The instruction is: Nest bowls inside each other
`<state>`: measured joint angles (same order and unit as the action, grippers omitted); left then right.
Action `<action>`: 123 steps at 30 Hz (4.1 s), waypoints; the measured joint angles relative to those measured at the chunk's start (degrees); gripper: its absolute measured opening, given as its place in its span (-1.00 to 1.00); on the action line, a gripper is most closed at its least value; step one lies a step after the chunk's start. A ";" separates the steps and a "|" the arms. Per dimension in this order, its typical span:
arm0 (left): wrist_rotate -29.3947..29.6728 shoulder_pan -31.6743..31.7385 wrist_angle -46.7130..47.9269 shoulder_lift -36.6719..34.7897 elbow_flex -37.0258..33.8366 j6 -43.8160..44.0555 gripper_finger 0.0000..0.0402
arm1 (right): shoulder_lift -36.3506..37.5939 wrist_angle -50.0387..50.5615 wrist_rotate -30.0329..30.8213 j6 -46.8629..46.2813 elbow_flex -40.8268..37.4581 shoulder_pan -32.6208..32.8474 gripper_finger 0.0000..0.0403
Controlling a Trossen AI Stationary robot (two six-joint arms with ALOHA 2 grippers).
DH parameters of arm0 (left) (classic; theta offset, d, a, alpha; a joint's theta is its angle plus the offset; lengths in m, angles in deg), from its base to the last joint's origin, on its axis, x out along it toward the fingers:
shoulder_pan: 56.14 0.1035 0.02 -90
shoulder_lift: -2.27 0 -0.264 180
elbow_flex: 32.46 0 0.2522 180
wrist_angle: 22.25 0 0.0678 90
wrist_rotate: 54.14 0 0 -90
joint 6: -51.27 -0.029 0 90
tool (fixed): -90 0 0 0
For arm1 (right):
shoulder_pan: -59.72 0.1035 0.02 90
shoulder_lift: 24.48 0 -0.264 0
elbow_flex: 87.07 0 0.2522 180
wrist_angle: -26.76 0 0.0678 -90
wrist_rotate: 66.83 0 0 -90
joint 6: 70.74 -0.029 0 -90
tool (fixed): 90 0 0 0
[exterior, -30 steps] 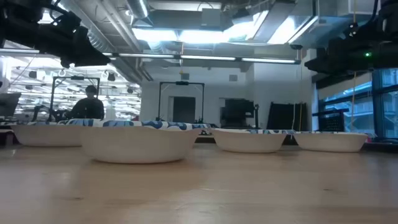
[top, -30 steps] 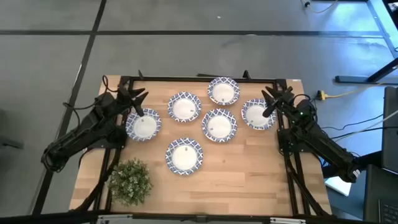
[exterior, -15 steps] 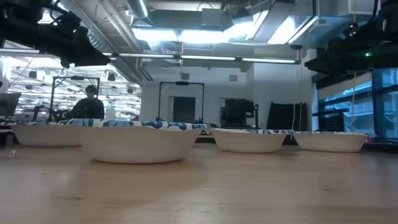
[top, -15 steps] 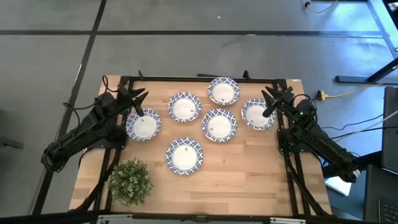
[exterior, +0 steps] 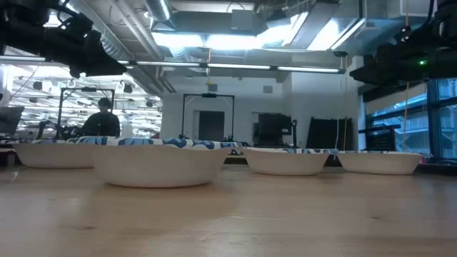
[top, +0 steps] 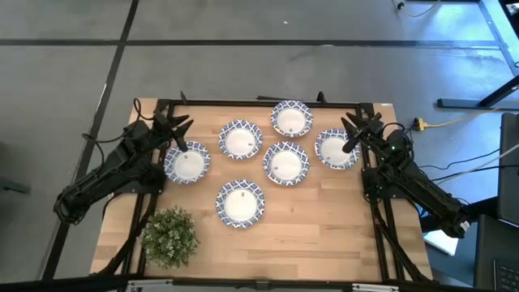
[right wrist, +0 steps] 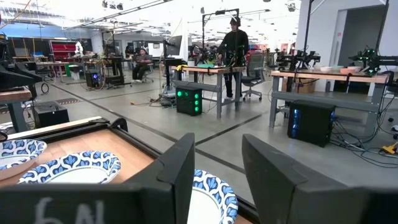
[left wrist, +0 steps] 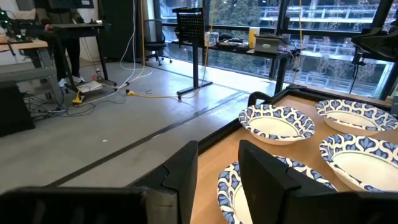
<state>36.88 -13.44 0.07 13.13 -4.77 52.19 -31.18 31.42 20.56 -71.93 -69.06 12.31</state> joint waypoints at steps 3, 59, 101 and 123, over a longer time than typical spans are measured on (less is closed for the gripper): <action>-0.02 0.00 0.00 0.00 0.00 0.00 -0.45 | 0.00 0.00 0.00 0.00 0.00 0.00 -0.33; -0.02 0.00 0.00 0.01 0.00 0.00 -0.45 | 0.00 -1.36 -8.13 -7.96 0.00 0.00 -0.33; 0.00 0.00 -0.08 0.01 0.00 0.00 -0.45 | -30.55 68.40 2.57 9.18 43.36 -0.31 -0.33; 0.00 0.04 0.00 0.02 0.00 0.55 -0.45 | -51.49 65.35 -13.16 22.98 39.21 -18.80 -0.33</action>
<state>36.88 -13.40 0.07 13.15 -4.77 52.74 -82.68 96.77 7.40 -48.95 -29.85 -6.50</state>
